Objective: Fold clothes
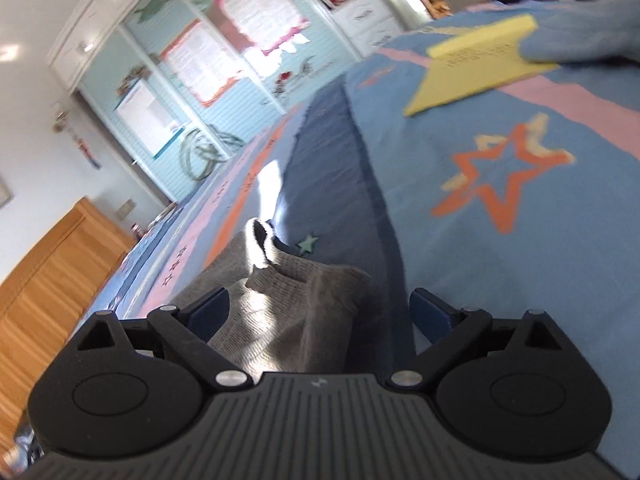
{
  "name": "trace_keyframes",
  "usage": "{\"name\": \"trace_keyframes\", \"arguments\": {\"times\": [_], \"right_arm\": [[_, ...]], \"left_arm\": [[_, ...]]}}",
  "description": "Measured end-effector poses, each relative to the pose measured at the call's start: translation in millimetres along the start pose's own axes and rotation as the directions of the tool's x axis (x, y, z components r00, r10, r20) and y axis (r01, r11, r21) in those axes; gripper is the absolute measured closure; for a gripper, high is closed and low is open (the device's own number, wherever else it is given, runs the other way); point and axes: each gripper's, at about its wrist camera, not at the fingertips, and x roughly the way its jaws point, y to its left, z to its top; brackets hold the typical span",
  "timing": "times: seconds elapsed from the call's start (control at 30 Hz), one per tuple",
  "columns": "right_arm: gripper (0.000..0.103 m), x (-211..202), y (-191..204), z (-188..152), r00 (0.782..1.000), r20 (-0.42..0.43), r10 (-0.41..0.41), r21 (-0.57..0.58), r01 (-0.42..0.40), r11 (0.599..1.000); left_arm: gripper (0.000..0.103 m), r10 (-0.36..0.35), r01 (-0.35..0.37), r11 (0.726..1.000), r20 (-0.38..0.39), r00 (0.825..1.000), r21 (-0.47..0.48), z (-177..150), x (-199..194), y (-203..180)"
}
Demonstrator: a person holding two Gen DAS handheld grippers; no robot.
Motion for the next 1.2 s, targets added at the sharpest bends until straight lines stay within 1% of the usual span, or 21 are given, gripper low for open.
{"name": "trace_keyframes", "arguments": {"times": [0.07, 0.13, 0.2, 0.27, 0.3, 0.33, 0.37, 0.43, 0.53, 0.57, 0.6, 0.63, 0.7, 0.73, 0.83, 0.87, 0.93, 1.07, 1.2], "right_arm": [[0.006, 8, 6, 5, 0.999, -0.032, 0.002, -0.059, -0.003, 0.998], [0.006, 15, 13, 7, 0.998, -0.067, -0.004, -0.126, -0.004, 0.992], [0.007, 19, 28, 8, 0.993, -0.107, -0.040, -0.210, 0.017, 0.978], [0.020, 23, 40, 7, 0.987, -0.142, -0.069, -0.265, 0.030, 0.964], [0.041, 24, 44, 6, 0.984, -0.154, -0.091, -0.285, 0.045, 0.958], [0.078, 25, 49, 6, 0.980, -0.165, -0.114, -0.304, 0.060, 0.951], [0.090, 27, 50, 5, 0.975, -0.180, -0.130, -0.310, 0.069, 0.948], [0.090, 26, 54, 2, 0.971, -0.183, -0.151, -0.330, 0.083, 0.940], [0.092, 23, 75, -3, 0.964, -0.150, -0.221, -0.445, 0.134, 0.885], [0.092, 25, 85, -5, 0.957, -0.119, -0.265, -0.524, 0.166, 0.836], [0.093, 23, 100, -12, 0.945, -0.072, -0.318, -0.635, 0.203, 0.745], [0.094, 20, 116, -20, 0.931, -0.017, -0.365, -0.734, 0.236, 0.637], [0.095, 13, 138, -38, 0.906, 0.090, -0.414, -0.858, 0.282, 0.429], [0.095, 6, 144, -42, 0.897, 0.127, -0.424, -0.881, 0.298, 0.367], [0.094, -20, 137, -36, 0.876, 0.154, -0.458, -0.878, 0.334, 0.344], [0.094, -29, 131, -37, 0.863, 0.167, -0.477, -0.881, 0.348, 0.321], [0.094, -43, 120, -32, 0.860, 0.147, -0.488, -0.845, 0.365, 0.390], [0.094, -72, 97, -23, 0.858, 0.102, -0.504, -0.753, 0.397, 0.524], [0.092, -101, 74, -14, 0.857, 0.054, -0.512, -0.639, 0.424, 0.642]], "left_arm": [[0.001, -0.015, 0.015, 1.000, 0.000, 1.000, -0.003, 3, 2, 1], [0.001, -0.019, 0.018, 1.000, -0.004, 1.000, -0.025, 6, 6, 5], [0.001, -0.021, 0.020, 0.999, -0.010, 1.000, -0.037, 8, 10, 6], [0.001, -0.023, 0.023, 0.999, -0.010, 1.000, -0.043, 9, 11, 6], [0.001, -0.026, 0.025, 0.999, -0.012, 1.000, -0.048, 10, 11, 7], [0.001, -0.029, 0.028, 0.998, -0.012, 1.000, -0.053, 11, 11, 7], [0.001, -0.032, 0.031, 0.998, -0.013, 0.999, -0.060, 11, 11, 8], [0.001, -0.038, 0.036, 0.997, -0.018, 0.999, -0.075, 14, 12, 9], [0.001, -0.040, 0.037, 0.995, -0.025, 0.999, -0.088, 16, 11, 10], [0.001, -0.038, 0.035, 0.996, -0.023, 0.999, -0.087, 15, 10, 9], [0.001, -0.035, 0.033, 0.996, -0.024, 0.999, -0.085, 15, 10, 8], [0.001, -0.037, 0.035, 0.996, -0.030, 0.999, -0.080, 15, 10, 6], [0.001, -0.054, 0.051, 0.997, -0.043, 0.998, -0.063, 14, 10, 2], [0.001, -0.078, 0.076, 0.996, -0.047, 0.996, -0.051, 14, 10, -1], [0.001, -0.162, 0.161, 0.987, -0.072, 0.984, -0.014, 13, 8, -10], [0.001, -0.186, 0.186, 0.983, -0.080, 0.979, -0.002, 13, 7, -13], [0.001, -0.223, 0.226, 0.974, -0.092, 0.970, 0.019, 11, 7, -18], [0.001, -0.271, 0.276, 0.960, -0.112, 0.956, 0.038, 9, 8, -21], [0.001, -0.275, 0.286, 0.956, -0.139, 0.951, 0.064, 4, 15, -26]]}}
